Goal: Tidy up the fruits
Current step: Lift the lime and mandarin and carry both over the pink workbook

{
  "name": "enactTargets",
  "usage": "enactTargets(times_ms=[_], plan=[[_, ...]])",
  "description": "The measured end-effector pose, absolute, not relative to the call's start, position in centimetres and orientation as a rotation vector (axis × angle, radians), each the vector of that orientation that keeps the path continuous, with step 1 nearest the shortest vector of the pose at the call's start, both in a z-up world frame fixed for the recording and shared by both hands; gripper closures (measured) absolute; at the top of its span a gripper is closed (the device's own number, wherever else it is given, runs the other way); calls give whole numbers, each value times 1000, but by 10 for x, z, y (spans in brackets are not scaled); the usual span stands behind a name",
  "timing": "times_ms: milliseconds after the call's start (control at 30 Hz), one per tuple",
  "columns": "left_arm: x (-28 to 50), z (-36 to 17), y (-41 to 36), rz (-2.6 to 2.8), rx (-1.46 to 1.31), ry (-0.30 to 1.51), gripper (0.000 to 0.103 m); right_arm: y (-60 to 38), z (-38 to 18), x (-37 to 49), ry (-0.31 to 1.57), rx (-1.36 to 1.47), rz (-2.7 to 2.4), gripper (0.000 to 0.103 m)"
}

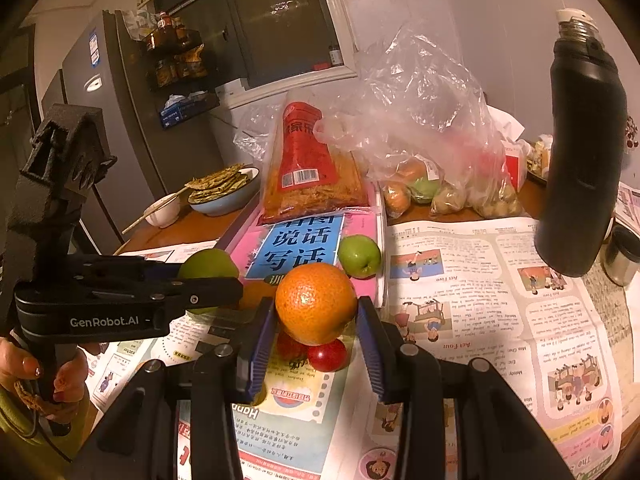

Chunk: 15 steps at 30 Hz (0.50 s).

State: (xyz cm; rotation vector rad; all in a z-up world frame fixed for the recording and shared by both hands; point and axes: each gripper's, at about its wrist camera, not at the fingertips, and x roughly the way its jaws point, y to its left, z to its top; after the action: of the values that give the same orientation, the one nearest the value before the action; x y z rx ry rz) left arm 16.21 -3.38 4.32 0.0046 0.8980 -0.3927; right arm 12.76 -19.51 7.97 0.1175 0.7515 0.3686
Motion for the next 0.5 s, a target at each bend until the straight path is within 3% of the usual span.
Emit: enactTargets(times_ms=[500], plan=[[174,47,-29,-378,-12,885,62,-191,78,143,759,107,384,62]])
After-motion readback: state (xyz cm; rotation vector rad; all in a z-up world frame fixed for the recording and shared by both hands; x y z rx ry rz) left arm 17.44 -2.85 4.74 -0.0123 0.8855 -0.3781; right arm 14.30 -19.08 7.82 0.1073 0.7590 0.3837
